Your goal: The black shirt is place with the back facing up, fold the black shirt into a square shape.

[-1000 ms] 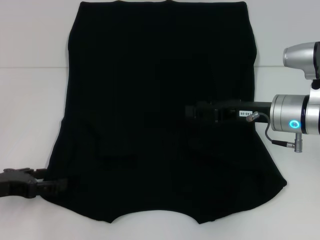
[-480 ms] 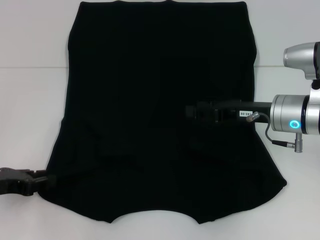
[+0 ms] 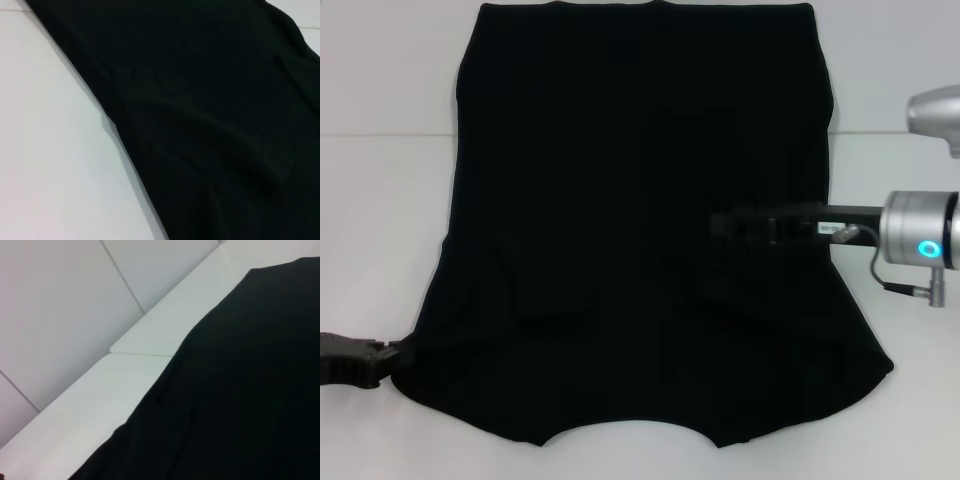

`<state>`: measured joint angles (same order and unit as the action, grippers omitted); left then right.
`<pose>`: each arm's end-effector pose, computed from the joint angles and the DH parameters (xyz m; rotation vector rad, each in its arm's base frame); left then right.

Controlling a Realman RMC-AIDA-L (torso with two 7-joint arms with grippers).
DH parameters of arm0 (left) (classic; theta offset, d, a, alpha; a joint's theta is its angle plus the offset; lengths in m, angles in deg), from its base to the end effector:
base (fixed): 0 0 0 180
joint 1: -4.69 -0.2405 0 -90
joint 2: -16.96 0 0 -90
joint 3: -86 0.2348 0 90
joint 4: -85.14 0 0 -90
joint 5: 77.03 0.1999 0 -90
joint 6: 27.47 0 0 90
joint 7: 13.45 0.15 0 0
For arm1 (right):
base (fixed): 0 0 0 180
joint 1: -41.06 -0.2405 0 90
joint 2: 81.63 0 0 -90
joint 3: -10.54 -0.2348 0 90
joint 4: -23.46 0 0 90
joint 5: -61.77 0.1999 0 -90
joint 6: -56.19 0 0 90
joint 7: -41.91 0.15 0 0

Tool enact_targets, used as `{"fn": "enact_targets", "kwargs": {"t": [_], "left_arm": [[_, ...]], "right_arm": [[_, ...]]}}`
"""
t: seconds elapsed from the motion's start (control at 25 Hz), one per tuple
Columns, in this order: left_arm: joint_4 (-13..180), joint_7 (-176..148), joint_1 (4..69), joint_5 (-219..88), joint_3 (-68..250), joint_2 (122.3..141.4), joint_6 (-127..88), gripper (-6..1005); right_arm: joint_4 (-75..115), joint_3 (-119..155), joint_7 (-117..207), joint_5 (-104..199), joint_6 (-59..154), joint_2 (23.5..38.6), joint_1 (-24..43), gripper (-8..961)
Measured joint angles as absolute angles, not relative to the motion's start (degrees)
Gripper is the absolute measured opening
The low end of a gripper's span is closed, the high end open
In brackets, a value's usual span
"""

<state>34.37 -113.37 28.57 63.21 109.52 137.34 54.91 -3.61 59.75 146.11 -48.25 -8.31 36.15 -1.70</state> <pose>-0.3376 0.2876 0.0514 -2.3205 -1.2234 -0.2329 0.2069 0.3860 -0.0280 -2.4950 1.1452 0.5944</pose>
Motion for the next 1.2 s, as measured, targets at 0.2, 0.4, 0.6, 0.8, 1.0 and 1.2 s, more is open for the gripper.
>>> {"fn": "enact_targets", "kwargs": {"t": [0.2, 0.4, 0.6, 0.8, 1.0, 1.2], "left_arm": [[33.72, -113.94, 28.57, 63.27, 109.28, 137.28, 55.08, 52], [33.19, -114.28, 28.38, 63.38, 108.74, 136.94, 56.62, 26], [32.8, -114.32, 28.41, 63.36, 107.47, 136.65, 58.66, 26], [32.78, -114.32, 28.37, 63.4, 107.24, 136.55, 58.97, 26], [32.78, -114.25, 28.13, 63.51, 106.77, 136.49, 58.98, 26], [32.75, -114.06, 28.11, 63.51, 106.48, 136.49, 59.06, 25]], "right_arm": [[-3.67, 59.43, 146.17, -48.07, -10.8, 34.81, 0.49, 545], [-3.88, 59.07, 149.04, -48.36, -13.63, 32.91, 3.12, 635], [-3.95, 59.07, 153.85, -50.55, -14.6, 30.38, 5.98, 726], [-3.99, 58.82, 157.78, -51.45, -14.92, 27.91, 8.36, 816], [-3.47, 58.79, 160.57, -53.39, -14.82, 26.51, 9.03, 824], [-3.21, 59.33, 160.91, -54.27, -15.52, 26.77, 8.95, 825]]}}
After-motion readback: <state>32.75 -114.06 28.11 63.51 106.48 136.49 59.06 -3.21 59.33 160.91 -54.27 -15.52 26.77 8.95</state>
